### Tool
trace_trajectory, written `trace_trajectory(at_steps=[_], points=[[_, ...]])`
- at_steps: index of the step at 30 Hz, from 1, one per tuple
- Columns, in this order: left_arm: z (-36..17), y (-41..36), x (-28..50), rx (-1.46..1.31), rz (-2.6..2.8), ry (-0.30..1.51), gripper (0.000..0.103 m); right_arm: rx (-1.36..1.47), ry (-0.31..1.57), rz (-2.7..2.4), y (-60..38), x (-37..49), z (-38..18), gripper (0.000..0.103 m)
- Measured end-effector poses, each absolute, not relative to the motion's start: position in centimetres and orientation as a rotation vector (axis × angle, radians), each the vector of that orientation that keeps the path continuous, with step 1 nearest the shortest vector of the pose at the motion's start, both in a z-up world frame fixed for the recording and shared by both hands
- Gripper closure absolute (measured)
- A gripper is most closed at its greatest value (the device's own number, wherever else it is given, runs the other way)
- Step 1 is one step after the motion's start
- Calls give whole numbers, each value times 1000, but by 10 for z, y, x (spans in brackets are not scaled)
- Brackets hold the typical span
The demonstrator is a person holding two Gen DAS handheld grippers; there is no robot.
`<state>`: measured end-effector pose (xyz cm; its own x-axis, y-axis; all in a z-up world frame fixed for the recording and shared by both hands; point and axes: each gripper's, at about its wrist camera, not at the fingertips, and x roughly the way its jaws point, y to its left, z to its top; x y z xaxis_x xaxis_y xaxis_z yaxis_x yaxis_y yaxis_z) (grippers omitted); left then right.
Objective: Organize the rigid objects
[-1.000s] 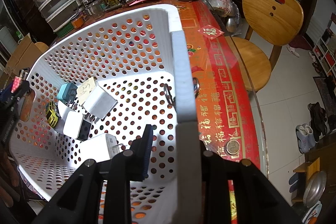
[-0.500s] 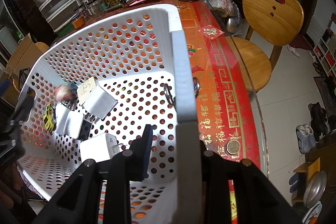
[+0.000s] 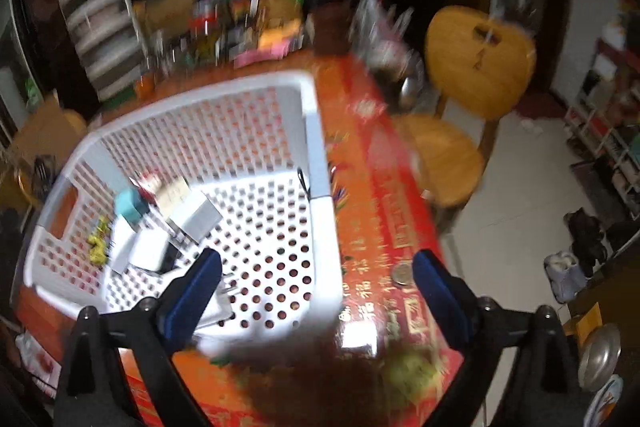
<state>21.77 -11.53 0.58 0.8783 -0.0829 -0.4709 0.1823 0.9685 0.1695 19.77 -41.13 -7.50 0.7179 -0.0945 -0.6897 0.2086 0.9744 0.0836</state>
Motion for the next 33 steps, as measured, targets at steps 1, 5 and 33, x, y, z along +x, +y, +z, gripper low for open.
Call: trace_trajectory(at_steps=[1, 5, 33], points=[[9, -107, 204, 203, -131, 466, 1, 131, 698, -183, -402, 179, -67, 6], [20, -83, 146, 148, -155, 422, 1, 21, 506, -198, -350, 100, -42, 1], [34, -74, 24, 80, -191, 564, 0, 55, 554, -72, -281, -25, -8, 0]])
